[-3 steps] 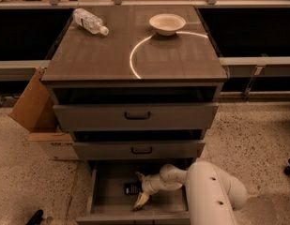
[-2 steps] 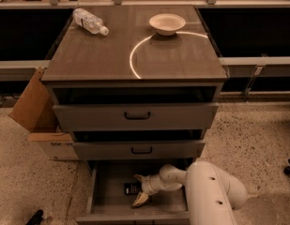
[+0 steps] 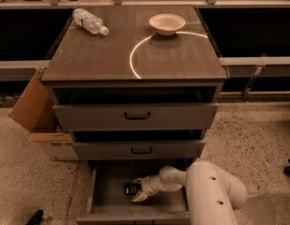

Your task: Pick rxbar chocolate from bottom drawer and place on counter

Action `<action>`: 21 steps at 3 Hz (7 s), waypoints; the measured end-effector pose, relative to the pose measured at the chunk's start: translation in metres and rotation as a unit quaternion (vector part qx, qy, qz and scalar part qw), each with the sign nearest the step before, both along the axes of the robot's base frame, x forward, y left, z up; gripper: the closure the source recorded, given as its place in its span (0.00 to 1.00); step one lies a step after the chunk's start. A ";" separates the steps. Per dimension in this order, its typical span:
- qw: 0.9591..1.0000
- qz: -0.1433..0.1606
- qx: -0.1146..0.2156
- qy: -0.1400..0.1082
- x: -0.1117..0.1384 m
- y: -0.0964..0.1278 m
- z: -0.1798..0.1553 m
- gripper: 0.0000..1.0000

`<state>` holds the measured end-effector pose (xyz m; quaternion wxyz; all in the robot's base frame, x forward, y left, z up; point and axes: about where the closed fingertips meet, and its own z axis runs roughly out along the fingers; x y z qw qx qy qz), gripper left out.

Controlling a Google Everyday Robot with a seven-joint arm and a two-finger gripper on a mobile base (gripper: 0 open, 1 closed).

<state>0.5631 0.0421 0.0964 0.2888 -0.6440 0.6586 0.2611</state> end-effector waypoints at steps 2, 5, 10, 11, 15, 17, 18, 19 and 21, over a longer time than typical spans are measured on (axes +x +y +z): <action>0.999 0.001 0.024 -0.044 -0.010 -0.002 0.039 1.00; 0.990 -0.023 0.070 -0.122 -0.056 -0.072 0.180 1.00; 0.968 -0.019 0.051 -0.247 -0.097 -0.133 0.343 1.00; 0.964 -0.010 0.053 -0.262 -0.093 -0.141 0.381 1.00; 0.922 0.032 0.098 -0.373 -0.086 -0.184 0.606 1.00; 0.910 0.064 0.101 -0.398 -0.046 -0.165 0.683 1.00; 0.901 0.075 0.097 -0.417 -0.028 -0.151 0.717 1.00; 0.889 0.082 0.101 -0.438 -0.015 -0.135 0.742 1.00; 0.877 0.095 0.108 -0.458 -0.002 -0.117 0.770 1.00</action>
Offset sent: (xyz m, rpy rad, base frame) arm -0.0204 -0.0106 0.0767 0.1028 -0.1543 -0.0076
